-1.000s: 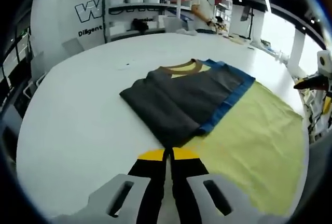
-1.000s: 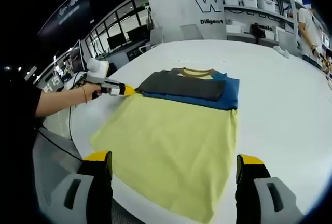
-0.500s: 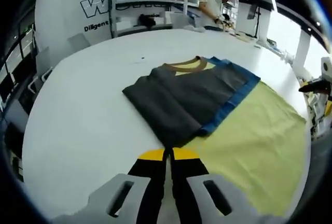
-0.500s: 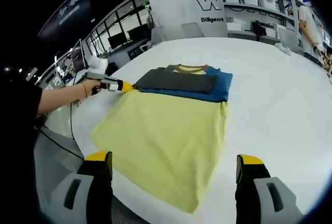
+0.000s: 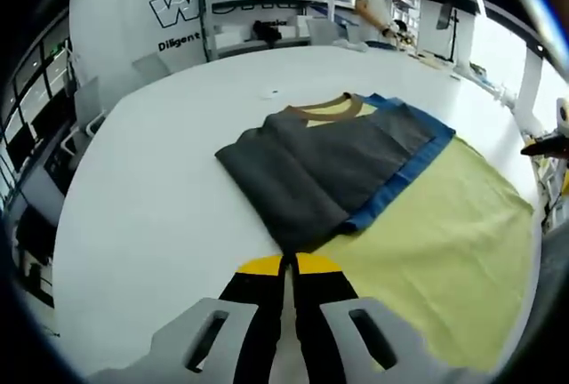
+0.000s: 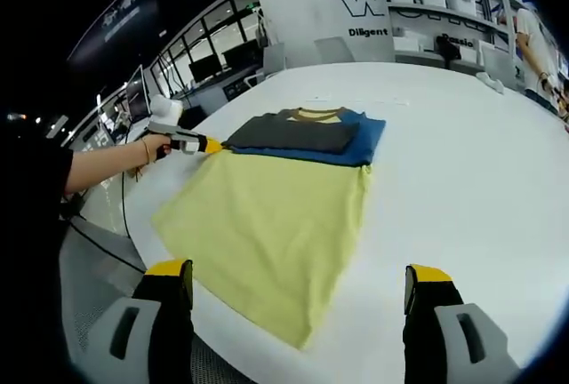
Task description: Fold the garment on the visible template until the final outline fits inside the template.
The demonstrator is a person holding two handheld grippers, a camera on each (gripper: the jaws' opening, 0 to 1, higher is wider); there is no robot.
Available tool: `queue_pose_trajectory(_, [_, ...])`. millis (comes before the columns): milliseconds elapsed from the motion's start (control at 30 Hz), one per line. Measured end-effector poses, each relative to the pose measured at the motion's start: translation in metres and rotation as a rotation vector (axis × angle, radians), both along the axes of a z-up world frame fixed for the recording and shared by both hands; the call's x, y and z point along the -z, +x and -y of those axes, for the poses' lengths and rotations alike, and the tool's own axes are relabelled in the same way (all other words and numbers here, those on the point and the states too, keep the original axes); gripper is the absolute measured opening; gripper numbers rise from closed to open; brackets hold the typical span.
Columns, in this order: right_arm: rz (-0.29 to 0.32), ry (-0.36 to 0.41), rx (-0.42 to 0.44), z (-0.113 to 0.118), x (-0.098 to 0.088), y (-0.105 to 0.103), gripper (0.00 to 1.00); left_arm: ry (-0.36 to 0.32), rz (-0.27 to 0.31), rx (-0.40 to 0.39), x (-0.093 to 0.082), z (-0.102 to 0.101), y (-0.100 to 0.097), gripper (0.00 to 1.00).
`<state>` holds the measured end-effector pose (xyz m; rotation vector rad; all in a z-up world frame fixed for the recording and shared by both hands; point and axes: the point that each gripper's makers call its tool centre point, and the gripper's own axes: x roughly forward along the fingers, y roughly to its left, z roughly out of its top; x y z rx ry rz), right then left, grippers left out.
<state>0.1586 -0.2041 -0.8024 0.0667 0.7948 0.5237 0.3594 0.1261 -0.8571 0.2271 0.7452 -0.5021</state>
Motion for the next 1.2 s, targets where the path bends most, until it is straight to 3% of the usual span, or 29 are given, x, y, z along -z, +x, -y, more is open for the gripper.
queue_pose_trajectory(267, [0.001,-0.003,0.003,0.000,0.000,0.000,0.97,-0.053,0.000,-0.038,-0.004,-0.004,-0.001,0.05])
queue_pose_trajectory(567, [0.031,0.046,0.026,-0.007,-0.010,0.007,0.99,-0.119,0.006,-0.048,-0.030,-0.001,-0.020,0.41])
queue_pose_trajectory(767, [0.033,0.042,0.015,-0.012,-0.010,0.005,0.99,-0.154,0.007,-0.037,-0.046,0.003,-0.048,0.56])
queue_pose_trajectory(933, [0.011,0.058,0.024,-0.018,0.000,-0.005,0.98,-0.160,-0.030,-0.008,-0.043,0.004,-0.084,0.60])
queue_pose_trajectory(1067, [-0.016,0.056,0.009,-0.024,0.008,-0.015,0.98,-0.178,-0.038,-0.030,-0.043,0.003,-0.104,0.65])
queue_pose_trajectory(1100, [-0.022,0.056,0.005,-0.027,0.011,-0.017,0.98,-0.214,-0.076,-0.033,-0.041,0.007,-0.117,0.67])
queue_pose_trajectory(1200, [-0.026,0.060,0.004,-0.029,0.013,-0.018,0.99,-0.220,-0.107,-0.040,-0.036,0.009,-0.129,0.72])
